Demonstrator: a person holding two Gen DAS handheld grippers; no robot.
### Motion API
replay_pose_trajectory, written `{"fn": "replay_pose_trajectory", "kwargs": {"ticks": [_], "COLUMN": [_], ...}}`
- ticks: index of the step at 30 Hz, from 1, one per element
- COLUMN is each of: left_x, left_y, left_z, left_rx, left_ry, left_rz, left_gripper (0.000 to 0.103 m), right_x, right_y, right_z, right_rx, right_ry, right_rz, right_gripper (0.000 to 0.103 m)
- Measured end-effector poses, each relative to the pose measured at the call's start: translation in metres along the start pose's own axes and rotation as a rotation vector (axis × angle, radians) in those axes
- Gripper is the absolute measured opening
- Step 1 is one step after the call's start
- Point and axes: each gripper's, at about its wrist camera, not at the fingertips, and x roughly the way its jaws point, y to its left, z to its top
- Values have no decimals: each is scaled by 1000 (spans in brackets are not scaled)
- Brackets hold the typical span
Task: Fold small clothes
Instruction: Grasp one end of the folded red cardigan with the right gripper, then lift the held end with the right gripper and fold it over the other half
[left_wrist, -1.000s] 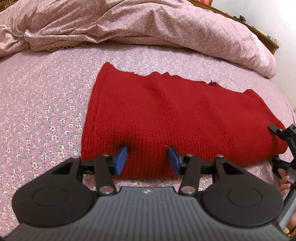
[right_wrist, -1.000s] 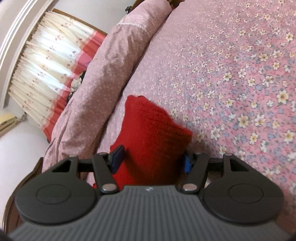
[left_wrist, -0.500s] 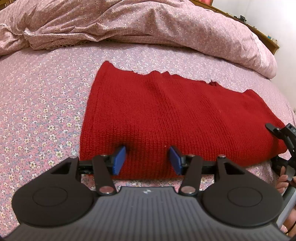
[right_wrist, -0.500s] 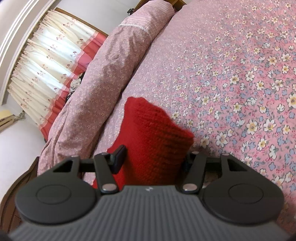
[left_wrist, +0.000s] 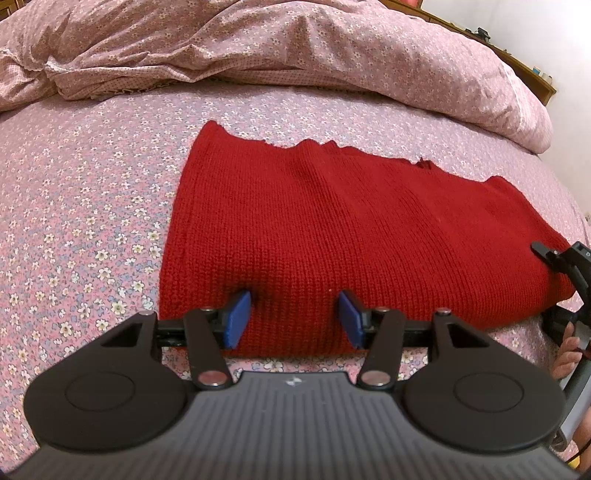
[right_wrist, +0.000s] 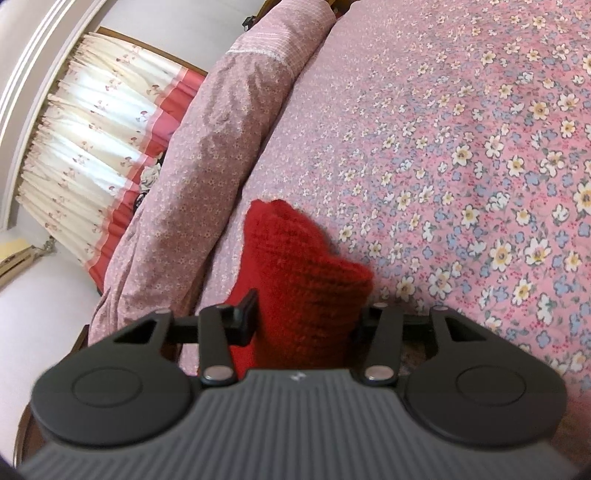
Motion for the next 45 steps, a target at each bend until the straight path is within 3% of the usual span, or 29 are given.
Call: {"fn": "replay_pose_trajectory", "kwargs": {"ticks": [6, 11, 19, 30, 45], "left_x": [-1, -8, -23, -35, -43], "left_y": [1, 3, 14, 48, 78], "left_z": [0, 0, -3, -5, -11], "left_rx": [3, 2, -16, -88, -125], "left_ry": [2, -1, -12, -13, -9], "left_rz": [-3, -15, -10, -15, 28], "left_gripper": [59, 59, 59, 59, 59], "right_x": [9, 8, -1, -21, -25], "right_y": [7, 16, 59, 126, 146], "right_z": [9, 16, 21, 3, -7], "right_rx": [2, -74, -280, -597, -629], "right_ry": [16, 22, 3, -14, -8], "right_rz": [-7, -1, 46, 150, 168], "right_gripper": [49, 37, 35, 34, 34]}}
